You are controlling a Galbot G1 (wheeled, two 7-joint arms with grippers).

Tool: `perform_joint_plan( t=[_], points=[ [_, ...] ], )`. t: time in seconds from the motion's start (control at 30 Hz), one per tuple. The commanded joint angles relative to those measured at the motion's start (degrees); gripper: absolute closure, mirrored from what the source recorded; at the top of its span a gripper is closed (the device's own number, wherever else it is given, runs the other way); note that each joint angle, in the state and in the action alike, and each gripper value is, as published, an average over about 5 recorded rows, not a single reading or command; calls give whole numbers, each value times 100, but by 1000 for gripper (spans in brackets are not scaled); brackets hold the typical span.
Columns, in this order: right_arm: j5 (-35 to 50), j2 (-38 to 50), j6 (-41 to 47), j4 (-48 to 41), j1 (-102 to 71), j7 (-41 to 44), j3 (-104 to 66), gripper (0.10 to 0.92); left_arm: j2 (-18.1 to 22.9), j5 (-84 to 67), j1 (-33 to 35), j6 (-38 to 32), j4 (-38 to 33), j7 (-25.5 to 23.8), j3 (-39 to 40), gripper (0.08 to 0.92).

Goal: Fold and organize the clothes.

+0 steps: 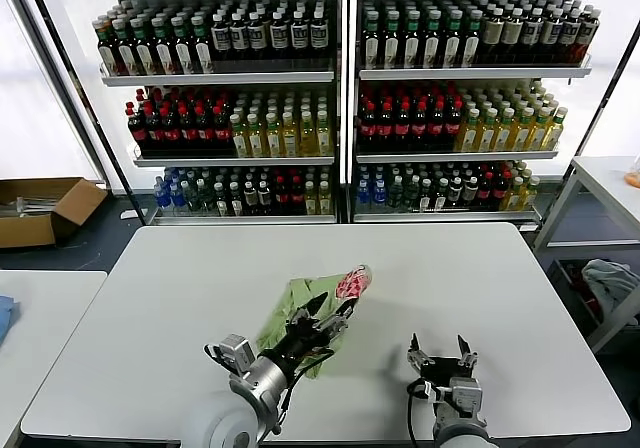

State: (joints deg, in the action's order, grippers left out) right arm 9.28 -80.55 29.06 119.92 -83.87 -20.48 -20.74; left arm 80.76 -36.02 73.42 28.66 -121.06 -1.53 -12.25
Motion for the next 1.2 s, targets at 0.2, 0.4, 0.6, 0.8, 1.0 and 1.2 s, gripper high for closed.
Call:
perform_joint_plan(
  t=[0.2, 0.4, 0.6, 0.8, 1.0, 1.2],
  points=[
    [468, -6, 299, -251, 665, -97, 404, 203, 20, 27, 167, -231, -102, -51, 40, 185],
    [890, 312, 393, 27, 638, -101, -183, 203, -27, -2, 101, -230, -79, -38, -51, 177],
    [2563, 559, 420, 264, 589, -277, -411, 203, -48, 249, -9, -171, 20, 304, -353, 177],
    [3818, 663, 436, 335, 627, -669, 154, 203, -282, 575, -79, 350, -60, 866, -819, 177],
    [4571, 680, 437, 295, 629, -1200, 565, 203, -432, 672, 120, 408, -229, 889, -1175, 177],
    [4756, 614, 433, 196, 509, -1467, 714, 249, -454, 659, 253, 393, -333, 870, -1386, 177]
  ],
)
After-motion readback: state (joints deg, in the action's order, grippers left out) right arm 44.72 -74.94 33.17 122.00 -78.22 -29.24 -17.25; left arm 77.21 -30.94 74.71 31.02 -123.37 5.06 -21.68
